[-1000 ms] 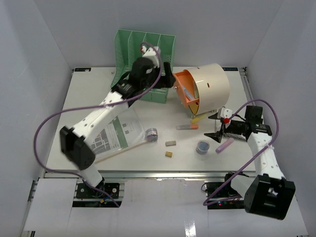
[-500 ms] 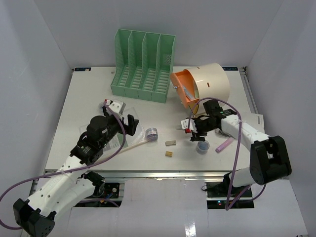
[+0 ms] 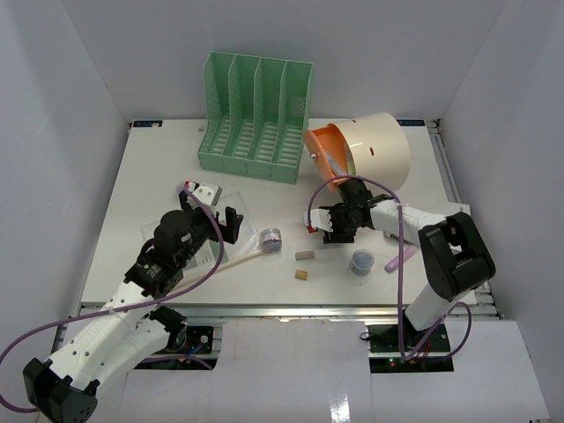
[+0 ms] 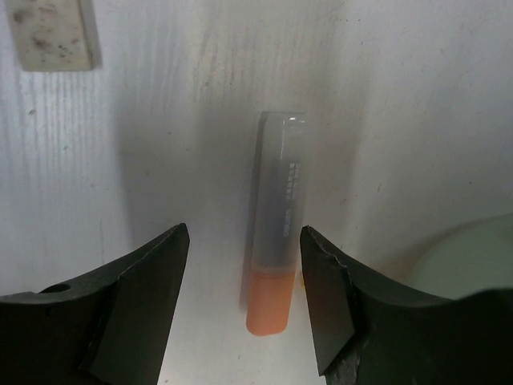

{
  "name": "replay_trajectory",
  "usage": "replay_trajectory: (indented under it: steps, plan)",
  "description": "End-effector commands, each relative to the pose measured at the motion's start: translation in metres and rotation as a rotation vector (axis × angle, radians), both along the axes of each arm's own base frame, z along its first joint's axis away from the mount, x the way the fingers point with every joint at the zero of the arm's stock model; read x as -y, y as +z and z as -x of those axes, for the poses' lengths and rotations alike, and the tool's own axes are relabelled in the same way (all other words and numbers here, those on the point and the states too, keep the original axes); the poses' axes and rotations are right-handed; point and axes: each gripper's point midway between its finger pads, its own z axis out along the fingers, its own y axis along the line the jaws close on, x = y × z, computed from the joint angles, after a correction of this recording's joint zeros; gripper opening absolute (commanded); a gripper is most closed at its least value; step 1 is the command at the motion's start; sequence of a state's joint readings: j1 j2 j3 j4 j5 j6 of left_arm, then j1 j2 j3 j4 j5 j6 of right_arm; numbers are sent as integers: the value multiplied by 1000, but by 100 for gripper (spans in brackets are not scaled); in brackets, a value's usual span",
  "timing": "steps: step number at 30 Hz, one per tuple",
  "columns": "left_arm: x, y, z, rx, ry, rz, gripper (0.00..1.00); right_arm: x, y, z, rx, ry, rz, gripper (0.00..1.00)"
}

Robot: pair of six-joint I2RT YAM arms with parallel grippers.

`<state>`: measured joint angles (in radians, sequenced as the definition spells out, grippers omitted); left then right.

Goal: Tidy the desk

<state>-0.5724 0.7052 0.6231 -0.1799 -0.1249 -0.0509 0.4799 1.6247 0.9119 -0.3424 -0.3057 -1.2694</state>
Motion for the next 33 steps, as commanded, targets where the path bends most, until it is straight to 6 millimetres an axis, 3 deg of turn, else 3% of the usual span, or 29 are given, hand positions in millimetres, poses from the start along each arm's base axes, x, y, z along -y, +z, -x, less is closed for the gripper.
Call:
replay_trajectory:
  steps: [1, 10, 15, 17, 23, 28, 31, 33]
  plan:
    - [-4, 20, -2, 46, 19, 13, 98, -7, 6, -22, 58, -36, 18, 64]
    - [-6, 21, -3, 51, 24, 16, 98, -6, -7, -21, -12, -33, 75, 62]
    - [-7, 23, -2, 56, 28, 16, 98, -2, -23, 6, -156, 25, 124, 50]
    - [-7, 23, -2, 57, 27, 15, 98, 2, -31, 27, -223, 73, 151, 46]
    - [-7, 24, -1, 58, 23, 19, 98, 10, -38, 56, -272, 104, 172, 36]
    - [-8, 25, -1, 61, 27, 20, 98, 5, -28, 62, -249, 86, 125, 20]
    - [-8, 24, -2, 59, 29, 18, 98, -7, -1, 57, -212, 64, 41, 14]
    - [-8, 24, -2, 58, 31, 18, 98, -21, 28, 53, -200, 53, -38, 10]
